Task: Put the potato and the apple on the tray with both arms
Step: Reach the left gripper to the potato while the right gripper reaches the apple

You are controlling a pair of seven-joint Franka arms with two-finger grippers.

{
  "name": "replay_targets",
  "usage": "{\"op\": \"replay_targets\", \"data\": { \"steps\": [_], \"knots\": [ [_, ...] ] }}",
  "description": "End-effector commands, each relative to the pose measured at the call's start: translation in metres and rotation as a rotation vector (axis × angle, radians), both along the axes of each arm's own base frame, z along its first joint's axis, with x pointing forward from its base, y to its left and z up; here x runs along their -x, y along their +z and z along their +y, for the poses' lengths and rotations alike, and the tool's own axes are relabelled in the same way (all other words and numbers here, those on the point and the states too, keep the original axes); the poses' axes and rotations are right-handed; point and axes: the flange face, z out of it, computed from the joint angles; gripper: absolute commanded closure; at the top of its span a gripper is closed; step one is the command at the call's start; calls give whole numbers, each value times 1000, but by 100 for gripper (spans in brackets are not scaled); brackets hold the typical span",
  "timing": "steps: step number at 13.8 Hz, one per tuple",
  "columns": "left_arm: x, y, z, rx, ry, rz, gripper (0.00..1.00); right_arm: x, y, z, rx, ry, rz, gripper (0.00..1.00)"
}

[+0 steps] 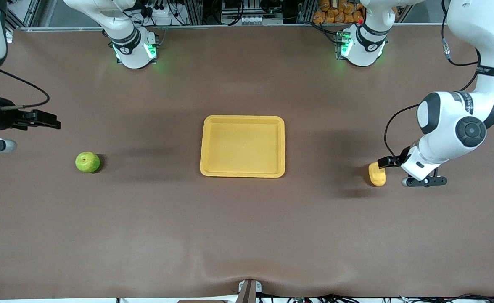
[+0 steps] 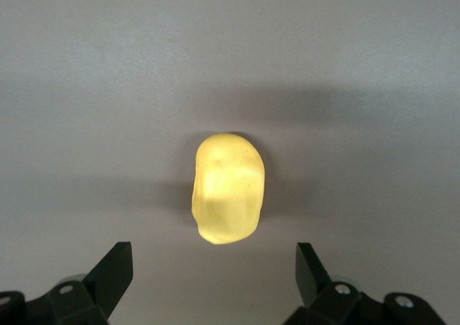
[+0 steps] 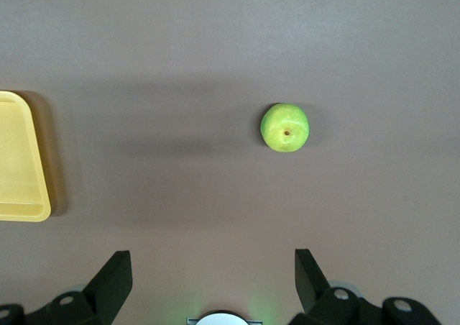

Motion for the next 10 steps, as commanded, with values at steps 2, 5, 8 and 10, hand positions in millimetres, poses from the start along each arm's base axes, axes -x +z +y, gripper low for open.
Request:
{"op": "replay_targets", "data": {
  "steps": [2, 5, 8, 10],
  "knots": [
    [-4, -23, 0, 3, 26, -18, 0, -13, -24, 0, 7, 10, 15, 0],
    [-6, -44, -2, 9, 26, -5, 0, -17, -46, -9, 9, -3, 12, 0],
    [-7, -66, -1, 16, 30, -5, 0, -21, -69, -21, 39, -10, 2, 0],
    [-7, -76, -1, 20, 31, -13, 0, -26, -89, -23, 52, -7, 26, 0]
  ]
}}
